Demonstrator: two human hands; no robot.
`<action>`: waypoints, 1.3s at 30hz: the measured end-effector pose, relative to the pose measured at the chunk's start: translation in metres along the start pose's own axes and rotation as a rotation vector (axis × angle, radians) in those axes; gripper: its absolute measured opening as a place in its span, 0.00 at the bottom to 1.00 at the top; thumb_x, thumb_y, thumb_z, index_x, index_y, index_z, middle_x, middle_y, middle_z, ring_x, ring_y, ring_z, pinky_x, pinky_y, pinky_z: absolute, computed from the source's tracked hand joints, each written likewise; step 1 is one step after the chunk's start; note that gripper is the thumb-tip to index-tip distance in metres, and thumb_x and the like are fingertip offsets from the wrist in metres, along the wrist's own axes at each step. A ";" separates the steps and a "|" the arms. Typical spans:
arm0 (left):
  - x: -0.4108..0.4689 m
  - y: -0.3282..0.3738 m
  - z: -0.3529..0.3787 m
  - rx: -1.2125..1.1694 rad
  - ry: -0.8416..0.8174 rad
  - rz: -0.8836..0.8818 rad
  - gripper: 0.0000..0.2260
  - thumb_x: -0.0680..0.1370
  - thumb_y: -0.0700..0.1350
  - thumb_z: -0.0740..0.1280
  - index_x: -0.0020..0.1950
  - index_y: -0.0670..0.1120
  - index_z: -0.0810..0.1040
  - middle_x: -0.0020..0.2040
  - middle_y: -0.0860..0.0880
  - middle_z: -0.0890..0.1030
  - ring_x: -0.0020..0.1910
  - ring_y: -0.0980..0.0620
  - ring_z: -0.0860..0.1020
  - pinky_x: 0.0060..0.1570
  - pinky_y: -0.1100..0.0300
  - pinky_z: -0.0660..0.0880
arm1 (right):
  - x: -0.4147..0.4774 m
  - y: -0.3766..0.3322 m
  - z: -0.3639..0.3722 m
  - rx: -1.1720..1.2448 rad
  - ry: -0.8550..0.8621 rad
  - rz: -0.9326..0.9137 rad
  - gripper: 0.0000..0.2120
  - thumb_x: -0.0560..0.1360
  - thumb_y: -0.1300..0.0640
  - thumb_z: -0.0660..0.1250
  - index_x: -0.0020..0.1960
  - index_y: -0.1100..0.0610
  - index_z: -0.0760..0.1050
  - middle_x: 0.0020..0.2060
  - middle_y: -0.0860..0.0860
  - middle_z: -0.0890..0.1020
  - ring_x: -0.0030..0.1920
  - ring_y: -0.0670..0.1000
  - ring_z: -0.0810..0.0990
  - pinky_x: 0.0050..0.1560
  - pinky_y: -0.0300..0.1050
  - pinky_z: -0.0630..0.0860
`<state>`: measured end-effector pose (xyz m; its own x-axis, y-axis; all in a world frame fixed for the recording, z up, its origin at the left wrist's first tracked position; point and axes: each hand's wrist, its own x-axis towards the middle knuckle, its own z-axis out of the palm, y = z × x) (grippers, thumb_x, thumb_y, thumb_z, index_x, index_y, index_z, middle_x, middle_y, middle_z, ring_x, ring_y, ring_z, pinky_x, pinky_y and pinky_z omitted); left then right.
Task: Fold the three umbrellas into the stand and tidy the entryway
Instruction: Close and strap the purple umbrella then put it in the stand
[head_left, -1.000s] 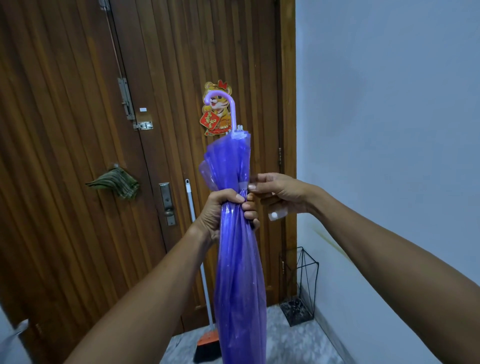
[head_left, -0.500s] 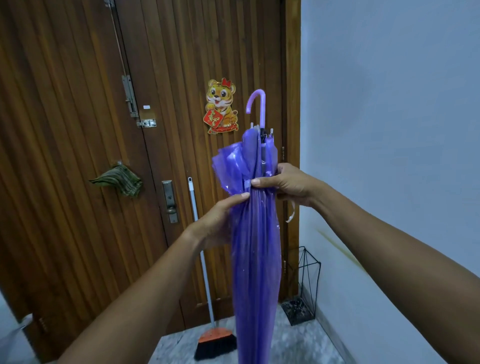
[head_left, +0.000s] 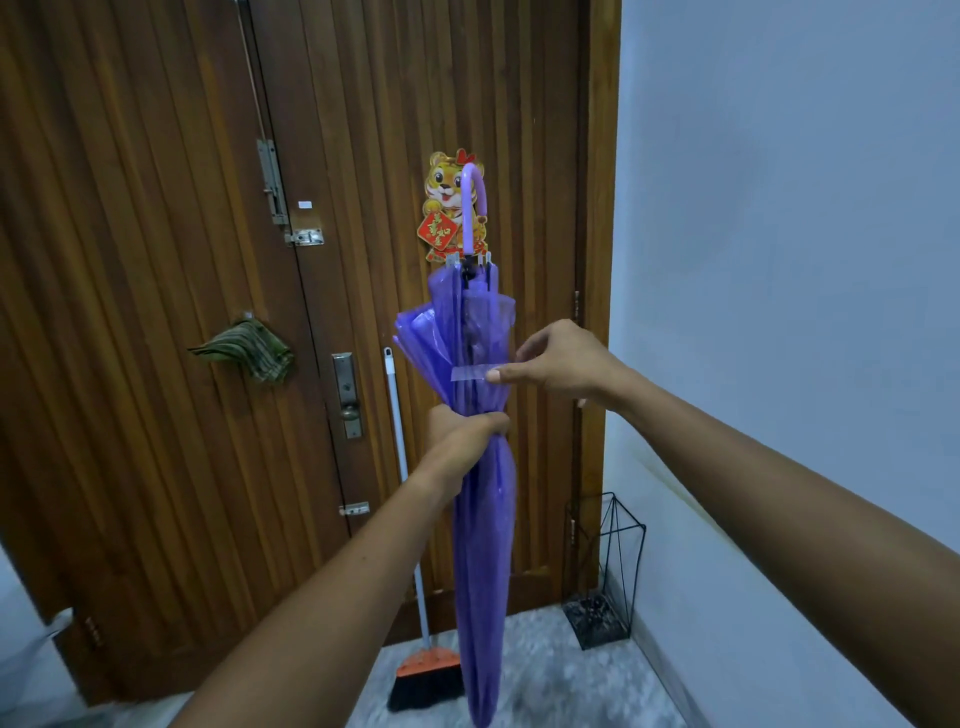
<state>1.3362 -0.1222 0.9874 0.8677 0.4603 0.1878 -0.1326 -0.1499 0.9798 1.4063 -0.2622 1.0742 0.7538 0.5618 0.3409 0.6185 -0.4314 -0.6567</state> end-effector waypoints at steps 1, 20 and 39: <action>0.000 0.002 -0.003 -0.021 0.002 0.002 0.08 0.68 0.35 0.71 0.46 0.41 0.80 0.36 0.46 0.80 0.35 0.49 0.82 0.37 0.55 0.80 | -0.002 0.001 -0.001 0.012 -0.002 -0.008 0.18 0.69 0.41 0.77 0.39 0.56 0.81 0.32 0.45 0.82 0.35 0.41 0.80 0.38 0.40 0.74; -0.018 0.049 -0.020 -0.538 -1.182 -0.208 0.10 0.66 0.37 0.64 0.46 0.38 0.72 0.36 0.44 0.75 0.39 0.46 0.77 0.63 0.43 0.65 | -0.014 0.008 -0.014 0.787 -0.431 -0.005 0.20 0.77 0.59 0.72 0.65 0.67 0.74 0.55 0.61 0.85 0.53 0.57 0.85 0.47 0.47 0.81; -0.027 0.035 0.005 0.031 0.010 0.113 0.08 0.71 0.35 0.69 0.47 0.45 0.76 0.37 0.49 0.79 0.34 0.52 0.79 0.34 0.61 0.77 | -0.005 -0.007 -0.010 0.095 -0.032 -0.020 0.28 0.68 0.36 0.75 0.54 0.59 0.80 0.48 0.50 0.86 0.48 0.48 0.87 0.53 0.52 0.84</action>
<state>1.3105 -0.1442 1.0166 0.8430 0.4480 0.2976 -0.2141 -0.2280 0.9498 1.4005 -0.2696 1.0835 0.7328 0.5927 0.3343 0.6089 -0.3518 -0.7110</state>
